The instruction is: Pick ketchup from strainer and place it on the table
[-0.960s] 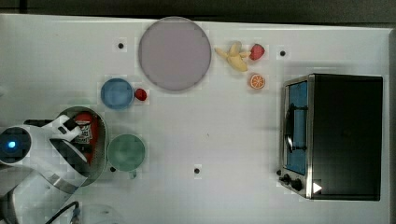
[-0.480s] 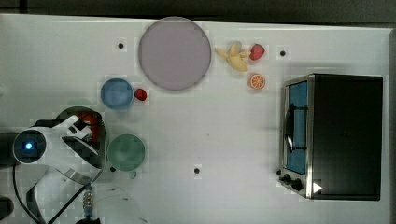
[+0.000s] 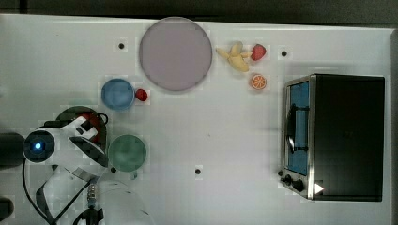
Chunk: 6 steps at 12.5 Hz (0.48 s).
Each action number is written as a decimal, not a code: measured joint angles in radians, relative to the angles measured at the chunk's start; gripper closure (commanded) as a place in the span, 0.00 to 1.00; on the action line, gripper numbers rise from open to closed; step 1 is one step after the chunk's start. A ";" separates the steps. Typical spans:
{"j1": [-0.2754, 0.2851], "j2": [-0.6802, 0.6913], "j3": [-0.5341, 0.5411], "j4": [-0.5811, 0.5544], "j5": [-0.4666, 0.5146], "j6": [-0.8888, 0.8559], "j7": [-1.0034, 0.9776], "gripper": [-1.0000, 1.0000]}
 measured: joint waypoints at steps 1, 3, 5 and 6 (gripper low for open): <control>0.001 -0.003 0.000 0.002 0.000 0.001 0.000 0.44; -0.002 -0.038 0.004 -0.008 0.003 -0.028 0.000 0.44; -0.026 -0.130 0.030 -0.051 0.046 -0.058 0.000 0.44; -0.040 -0.188 0.047 -0.063 0.121 -0.083 0.000 0.44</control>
